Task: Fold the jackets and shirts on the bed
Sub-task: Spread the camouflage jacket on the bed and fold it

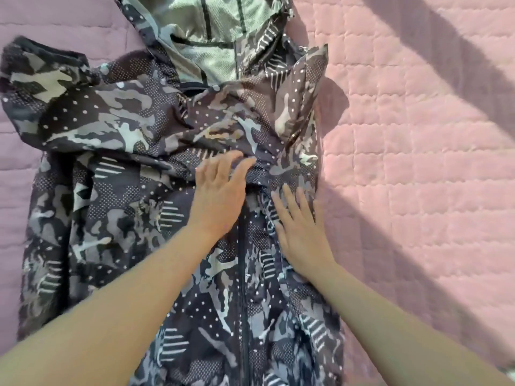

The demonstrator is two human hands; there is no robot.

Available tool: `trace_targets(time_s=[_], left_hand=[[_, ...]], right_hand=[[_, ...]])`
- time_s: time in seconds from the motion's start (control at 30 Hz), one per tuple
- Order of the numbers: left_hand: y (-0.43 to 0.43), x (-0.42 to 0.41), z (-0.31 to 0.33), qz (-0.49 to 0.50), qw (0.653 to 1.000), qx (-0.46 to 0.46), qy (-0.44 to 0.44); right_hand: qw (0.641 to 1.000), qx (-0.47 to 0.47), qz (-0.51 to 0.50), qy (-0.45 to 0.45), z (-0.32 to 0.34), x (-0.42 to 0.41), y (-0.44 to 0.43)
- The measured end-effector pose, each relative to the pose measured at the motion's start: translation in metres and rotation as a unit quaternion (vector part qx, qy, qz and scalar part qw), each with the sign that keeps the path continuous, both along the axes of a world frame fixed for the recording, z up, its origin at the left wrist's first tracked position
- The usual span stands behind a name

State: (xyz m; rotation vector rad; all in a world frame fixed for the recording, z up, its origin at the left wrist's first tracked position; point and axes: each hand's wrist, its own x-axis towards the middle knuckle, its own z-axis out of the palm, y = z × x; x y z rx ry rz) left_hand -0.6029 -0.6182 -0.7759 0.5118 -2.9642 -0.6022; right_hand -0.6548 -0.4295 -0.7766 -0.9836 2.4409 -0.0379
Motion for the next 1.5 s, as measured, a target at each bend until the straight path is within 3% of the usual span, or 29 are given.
trace_targets(time_s=[0.07, 0.13, 0.27, 0.37, 0.4, 0.53, 0.67, 0.73, 0.83, 0.9, 1.0, 1.17, 1.23, 1.3, 1.33, 1.4, 1.43, 1.5], left_hand=[[0.042, 0.031, 0.012, 0.004, 0.992, 0.119, -0.033], [0.081, 0.064, 0.023, 0.061, 0.958, 0.264, -0.093], [0.137, 0.111, 0.036, 0.156, 0.898, 0.378, -0.163], [0.159, 0.120, 0.040, 0.224, 0.822, 0.475, -0.222], [0.166, 0.122, 0.040, 0.228, 0.810, 0.481, -0.246], [0.189, 0.129, 0.043, 0.216, 0.818, 0.450, -0.286], [0.181, 0.133, 0.039, 0.239, 0.797, 0.452, -0.321], [0.173, 0.135, 0.034, 0.260, 0.747, 0.508, -0.343], [0.166, 0.142, 0.040, 0.341, 0.617, 0.636, -0.314], [0.162, 0.149, 0.042, 0.373, 0.589, 0.664, -0.271], [0.163, 0.164, 0.046, 0.288, 0.661, 0.633, -0.283], [0.183, 0.193, 0.037, 0.168, 0.769, 0.448, -0.423], [0.187, 0.188, 0.045, 0.137, 0.782, 0.341, -0.503], [0.181, 0.171, 0.061, 0.090, 0.804, 0.221, -0.545], [0.175, 0.160, 0.068, 0.088, 0.829, 0.178, -0.523], [0.156, 0.139, 0.080, 0.112, 0.908, 0.117, -0.387], [0.145, 0.129, 0.080, 0.119, 0.944, 0.094, -0.293], [0.129, 0.103, 0.075, 0.110, 0.983, 0.104, -0.109]], right_hand=[[0.999, -0.018, -0.018, -0.027, 0.005, 0.029, 0.023], [0.999, -0.017, -0.043, -0.014, 0.013, 0.059, 0.050], [0.991, -0.008, -0.129, -0.048, 0.028, 0.122, 0.099], [0.988, -0.009, -0.141, -0.069, 0.037, 0.154, 0.116], [0.986, -0.013, -0.151, -0.071, 0.041, 0.160, 0.119], [0.982, -0.009, -0.188, -0.013, 0.058, 0.172, 0.132], [0.992, 0.036, -0.120, -0.015, 0.069, 0.179, 0.138], [0.995, 0.029, -0.091, -0.018, 0.069, 0.184, 0.140], [0.995, -0.029, -0.062, -0.075, 0.071, 0.190, 0.138], [0.984, -0.060, -0.031, -0.163, 0.075, 0.195, 0.134], [0.965, -0.049, -0.024, -0.256, 0.076, 0.198, 0.135], [0.970, -0.210, -0.102, -0.068, 0.068, 0.145, 0.107], [0.980, -0.172, -0.101, -0.020, 0.060, 0.109, 0.083], [0.996, -0.066, -0.060, -0.010, 0.047, 0.080, 0.064], [1.000, -0.004, -0.021, -0.019, 0.039, 0.071, 0.058], [0.993, 0.072, 0.081, -0.038, 0.027, 0.067, 0.054], [0.990, 0.054, 0.118, -0.048, 0.025, 0.067, 0.053], [0.988, -0.092, 0.112, -0.053, 0.030, 0.070, 0.052]])
